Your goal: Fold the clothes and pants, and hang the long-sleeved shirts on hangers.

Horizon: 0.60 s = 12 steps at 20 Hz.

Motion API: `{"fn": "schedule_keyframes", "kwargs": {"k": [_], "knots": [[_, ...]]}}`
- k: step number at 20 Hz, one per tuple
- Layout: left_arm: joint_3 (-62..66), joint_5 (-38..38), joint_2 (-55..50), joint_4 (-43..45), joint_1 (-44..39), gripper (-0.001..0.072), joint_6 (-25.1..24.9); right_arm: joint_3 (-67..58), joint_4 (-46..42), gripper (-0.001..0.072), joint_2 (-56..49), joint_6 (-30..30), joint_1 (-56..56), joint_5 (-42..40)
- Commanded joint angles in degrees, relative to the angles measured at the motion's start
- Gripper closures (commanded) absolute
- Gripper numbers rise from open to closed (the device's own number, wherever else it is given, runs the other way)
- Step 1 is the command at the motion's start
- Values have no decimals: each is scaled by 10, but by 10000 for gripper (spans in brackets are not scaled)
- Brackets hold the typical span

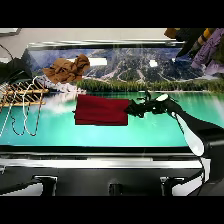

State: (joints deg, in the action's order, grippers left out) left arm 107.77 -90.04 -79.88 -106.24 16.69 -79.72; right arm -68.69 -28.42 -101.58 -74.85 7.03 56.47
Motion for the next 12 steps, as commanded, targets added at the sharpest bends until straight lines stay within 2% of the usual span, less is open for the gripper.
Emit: {"fn": "schedule_keyframes", "kwargs": {"k": [1,7,12], "knots": [[0,0,-1,0,0,692,0,-42,1,685,0,-24,-16,12],[0,0,-1,0,0,692,0,-203,-53,685,0,-119,-127,19],[0,0,-1,0,0,692,0,-260,-75,685,0,-143,-218,17]]}}
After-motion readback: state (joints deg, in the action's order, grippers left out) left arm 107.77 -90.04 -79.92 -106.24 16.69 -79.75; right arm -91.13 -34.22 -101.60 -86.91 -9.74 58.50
